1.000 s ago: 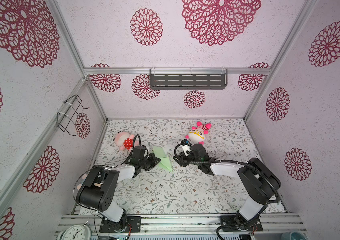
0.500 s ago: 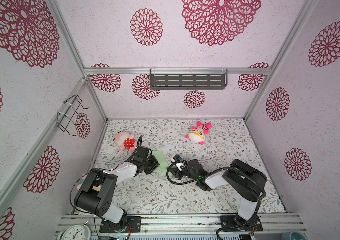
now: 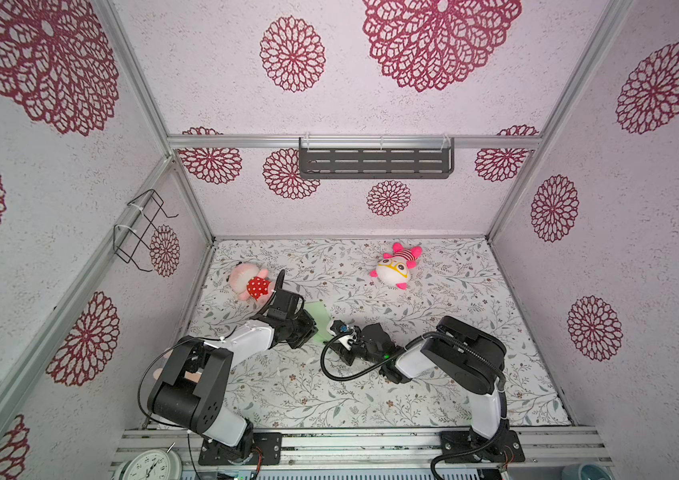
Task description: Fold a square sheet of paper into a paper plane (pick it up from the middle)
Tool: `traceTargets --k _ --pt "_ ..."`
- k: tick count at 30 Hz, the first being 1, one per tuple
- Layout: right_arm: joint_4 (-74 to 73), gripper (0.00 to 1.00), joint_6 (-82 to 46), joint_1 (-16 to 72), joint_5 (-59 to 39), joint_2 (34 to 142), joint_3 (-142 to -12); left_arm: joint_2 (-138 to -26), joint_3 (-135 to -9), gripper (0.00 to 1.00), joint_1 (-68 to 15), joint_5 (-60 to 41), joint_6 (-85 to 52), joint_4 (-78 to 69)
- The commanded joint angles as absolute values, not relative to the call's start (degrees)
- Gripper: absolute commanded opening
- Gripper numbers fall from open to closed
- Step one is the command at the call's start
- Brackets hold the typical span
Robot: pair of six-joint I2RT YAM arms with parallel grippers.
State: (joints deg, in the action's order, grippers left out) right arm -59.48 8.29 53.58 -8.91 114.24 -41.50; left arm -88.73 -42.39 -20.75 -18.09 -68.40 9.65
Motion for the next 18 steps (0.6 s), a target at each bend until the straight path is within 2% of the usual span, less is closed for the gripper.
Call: traceTargets --k 1,6,18 --pt "-58.1 0.34 10.6 54.0 -7.2 115.2 -43.3 -88.4 -43.6 0.07 -21.1 -17.5 -69.6 11.1" --pt "-58.2 0.32 12.0 54.5 -5.5 116.1 -43.6 -88.4 -43.9 0.07 -21.1 -17.5 -69.7 11.6" --pt "-59.1 0.20 13.7 55.2 -2.7 116.9 -42.6 -88.4 -44.6 0.09 -21.1 -17.4 -69.4 13.1"
